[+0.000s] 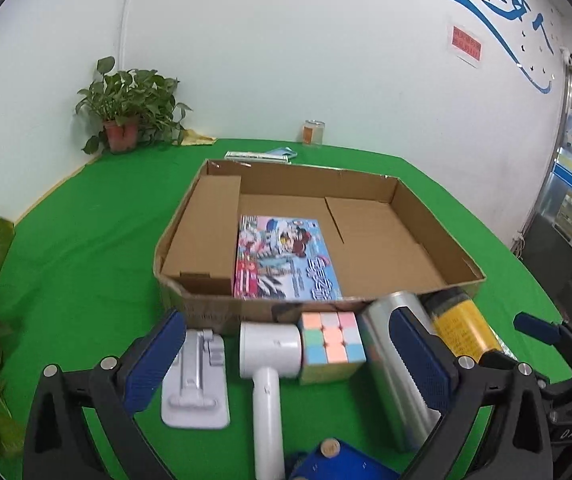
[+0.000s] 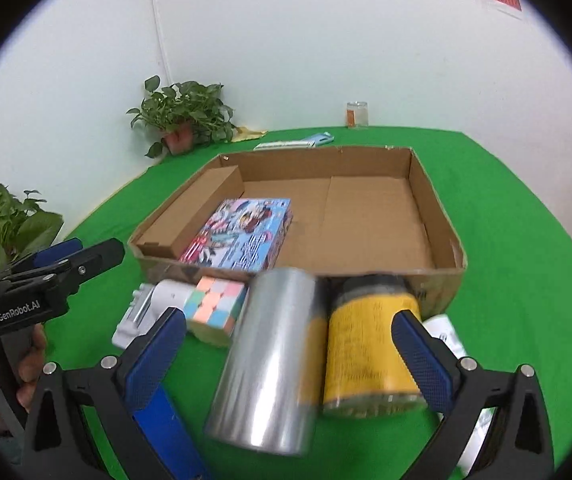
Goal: Organize rigid objects
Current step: 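Open the right tool to release the game box and withdraw, then move the right tool to the silver metal can and grasp it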
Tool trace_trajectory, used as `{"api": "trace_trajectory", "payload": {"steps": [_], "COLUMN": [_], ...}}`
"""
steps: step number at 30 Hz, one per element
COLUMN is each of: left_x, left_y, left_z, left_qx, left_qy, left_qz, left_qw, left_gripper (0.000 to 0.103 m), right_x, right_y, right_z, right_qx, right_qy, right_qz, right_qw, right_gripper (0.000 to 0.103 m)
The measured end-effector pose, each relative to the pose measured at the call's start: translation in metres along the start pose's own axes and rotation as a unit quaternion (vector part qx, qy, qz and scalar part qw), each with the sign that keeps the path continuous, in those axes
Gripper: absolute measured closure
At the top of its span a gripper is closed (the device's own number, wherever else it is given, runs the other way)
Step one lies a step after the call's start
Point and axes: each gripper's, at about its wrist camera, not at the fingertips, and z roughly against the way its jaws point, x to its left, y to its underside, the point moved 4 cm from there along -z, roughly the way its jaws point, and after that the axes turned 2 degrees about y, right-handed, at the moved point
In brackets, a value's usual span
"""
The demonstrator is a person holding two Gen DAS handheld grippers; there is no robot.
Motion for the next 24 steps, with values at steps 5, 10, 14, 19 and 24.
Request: {"api": "trace_trajectory", "payload": {"steps": [5, 10, 14, 19, 24], "left_x": [-0.007, -0.012, -0.012, -0.018, -0.030], "left_y": [0.032, 0.067, 0.080, 0.073, 0.061], "left_z": [-0.001, -0.009, -0.009, -0.009, -0.027], "left_qx": [0.023, 0.055, 0.064, 0.076, 0.135], "left_qy": [-0.002, 0.013, 0.021, 0.054, 0.149], "left_qz": [0.003, 0.017, 0.016, 0.019, 0.061], "left_qw": [0.9997, 0.9983, 0.9976, 0.9954, 0.9776], "left_gripper": [0.000, 0.001, 0.001, 0.001, 0.001], "right_x": [0.014, 0.041, 0.040, 0.016, -0.009], "right_y": [0.034, 0.075, 0.088, 0.078, 0.063], "right_z": [0.012, 0.018, 0.011, 0.003, -0.008], "right_qx": [0.000, 0.008, 0.026, 0.034, 0.070], "right_qy": [-0.038, -0.092, -0.096, -0.064, -0.071], "right_qz": [0.032, 0.077, 0.056, 0.005, -0.083], "right_qw": [0.999, 0.993, 0.994, 0.997, 0.992], "right_gripper": [0.001, 0.001, 0.001, 0.001, 0.001]}}
